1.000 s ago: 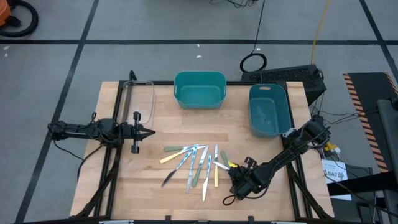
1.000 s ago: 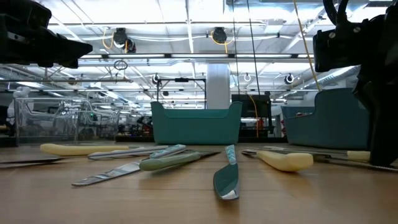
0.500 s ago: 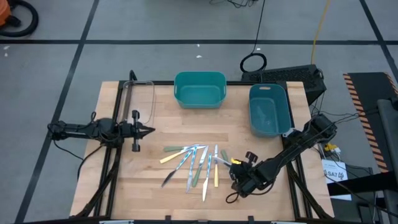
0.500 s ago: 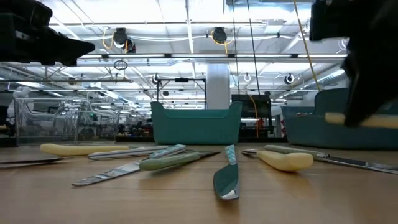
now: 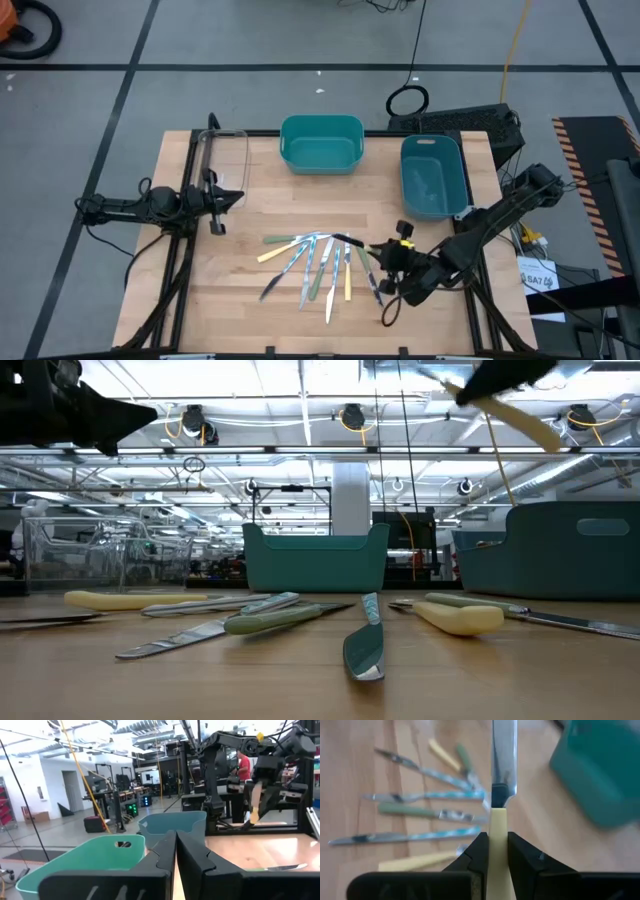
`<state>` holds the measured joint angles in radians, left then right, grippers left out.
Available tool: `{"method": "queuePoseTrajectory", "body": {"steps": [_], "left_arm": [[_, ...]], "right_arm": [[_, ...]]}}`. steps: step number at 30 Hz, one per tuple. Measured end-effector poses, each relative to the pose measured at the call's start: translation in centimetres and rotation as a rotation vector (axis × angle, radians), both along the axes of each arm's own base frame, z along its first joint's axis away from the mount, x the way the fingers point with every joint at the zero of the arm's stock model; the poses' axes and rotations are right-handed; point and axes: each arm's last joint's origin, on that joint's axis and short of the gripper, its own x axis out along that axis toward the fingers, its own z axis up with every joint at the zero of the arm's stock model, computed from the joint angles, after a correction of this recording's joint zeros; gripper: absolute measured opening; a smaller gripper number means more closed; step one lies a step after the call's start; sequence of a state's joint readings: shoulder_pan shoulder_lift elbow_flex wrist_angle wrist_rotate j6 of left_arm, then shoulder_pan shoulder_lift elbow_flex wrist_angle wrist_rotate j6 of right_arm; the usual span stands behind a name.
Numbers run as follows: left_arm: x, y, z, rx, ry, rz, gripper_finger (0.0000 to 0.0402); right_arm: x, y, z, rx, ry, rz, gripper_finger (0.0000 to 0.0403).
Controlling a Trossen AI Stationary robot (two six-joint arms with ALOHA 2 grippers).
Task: Sort silverware by color (type)
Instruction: Put the right yellow knife into the green bin
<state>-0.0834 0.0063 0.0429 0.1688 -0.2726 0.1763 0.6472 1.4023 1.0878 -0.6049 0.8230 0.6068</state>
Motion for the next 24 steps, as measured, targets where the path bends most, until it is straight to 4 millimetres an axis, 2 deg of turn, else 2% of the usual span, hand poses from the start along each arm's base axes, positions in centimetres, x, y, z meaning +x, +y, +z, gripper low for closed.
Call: {"method": "queuePoseTrajectory", "body": {"steps": [7,14,19,24], "left_arm": [[0.0,0.1,0.0,-0.058,-0.011,0.009,0.0024],[0.0,0.1,0.0,-0.083,-0.018,0.009,0.0024],[-0.1,0.1,0.3,-0.11,-0.049,0.002,0.0024],[-0.1,0.1,0.4,-0.134,-0.066,-0.005,0.0024]], "right_arm": [[0.1,-0.8,1.4,-0.143,-0.078,0.033,0.0044],[1.7,-2.7,-1.1,-0.113,-0.193,0.122,0.0044],[2.9,-5.2,-2.4,-0.047,-0.363,0.175,0.0044],[2.8,-7.6,-2.9,-0.014,-0.567,0.166,0.0044]]}}
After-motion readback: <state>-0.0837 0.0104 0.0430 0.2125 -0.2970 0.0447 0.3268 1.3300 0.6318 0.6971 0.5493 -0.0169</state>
